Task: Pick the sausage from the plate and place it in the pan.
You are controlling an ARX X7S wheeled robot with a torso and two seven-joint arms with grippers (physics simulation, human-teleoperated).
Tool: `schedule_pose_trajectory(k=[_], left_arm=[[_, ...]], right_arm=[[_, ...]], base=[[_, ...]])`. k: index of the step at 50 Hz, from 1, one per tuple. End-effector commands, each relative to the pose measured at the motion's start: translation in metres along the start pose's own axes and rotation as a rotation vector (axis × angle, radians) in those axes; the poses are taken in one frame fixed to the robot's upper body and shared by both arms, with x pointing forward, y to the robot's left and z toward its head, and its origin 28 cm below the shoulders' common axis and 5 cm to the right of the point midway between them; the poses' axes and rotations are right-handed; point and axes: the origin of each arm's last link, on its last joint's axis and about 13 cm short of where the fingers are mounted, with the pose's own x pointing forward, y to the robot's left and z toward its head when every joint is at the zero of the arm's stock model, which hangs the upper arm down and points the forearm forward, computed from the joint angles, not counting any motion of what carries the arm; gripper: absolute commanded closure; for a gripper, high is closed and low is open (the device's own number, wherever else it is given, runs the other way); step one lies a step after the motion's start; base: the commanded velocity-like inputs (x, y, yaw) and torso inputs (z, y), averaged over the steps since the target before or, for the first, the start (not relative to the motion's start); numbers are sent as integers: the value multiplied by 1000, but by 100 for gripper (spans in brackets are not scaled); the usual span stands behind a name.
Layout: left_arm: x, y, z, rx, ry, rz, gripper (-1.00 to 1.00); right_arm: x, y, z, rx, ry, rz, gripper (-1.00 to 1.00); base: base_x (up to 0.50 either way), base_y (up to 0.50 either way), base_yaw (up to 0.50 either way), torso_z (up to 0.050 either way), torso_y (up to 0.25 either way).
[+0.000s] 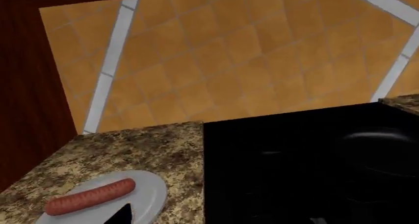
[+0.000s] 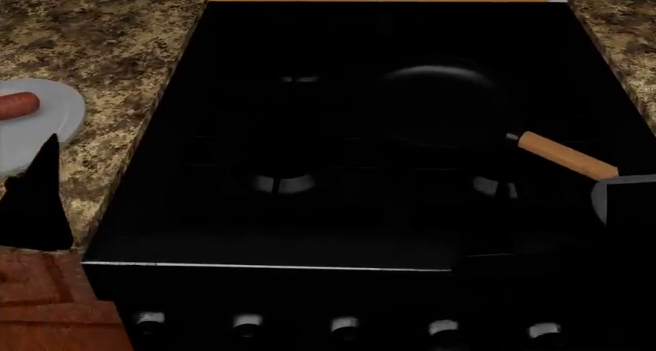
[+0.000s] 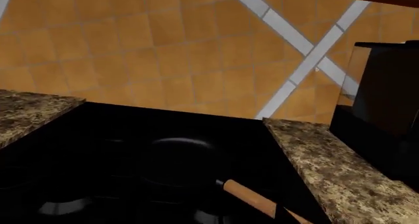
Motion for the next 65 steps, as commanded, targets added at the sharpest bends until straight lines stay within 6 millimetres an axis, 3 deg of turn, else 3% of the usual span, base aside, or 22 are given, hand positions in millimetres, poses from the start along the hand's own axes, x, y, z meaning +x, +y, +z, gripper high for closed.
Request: schedule_pose_trajectory(k=[1, 19, 54, 61, 65], left_arm=[[6, 23, 18, -8, 1, 50, -100], [0, 29, 26, -21, 5, 64, -100], [-4, 26, 24, 25, 111, -53, -100], [14, 28, 30, 181, 160, -163, -100], [28, 37, 47, 268, 202, -266, -100]], right_arm=[[-11, -21, 19, 38, 3, -60, -100], [-19, -23, 30, -14, -15, -35, -100], [-25, -25, 36, -29, -17, -13, -100], [-27, -24, 39, -33, -10, -2, -100], [-29, -26, 43, -37, -12, -5, -100]], base=[[0, 0, 0, 0, 0], [201, 161, 0, 0, 0], [293, 431, 0, 0, 0], [11, 0, 0, 0, 2], [0, 0, 0, 0, 0]])
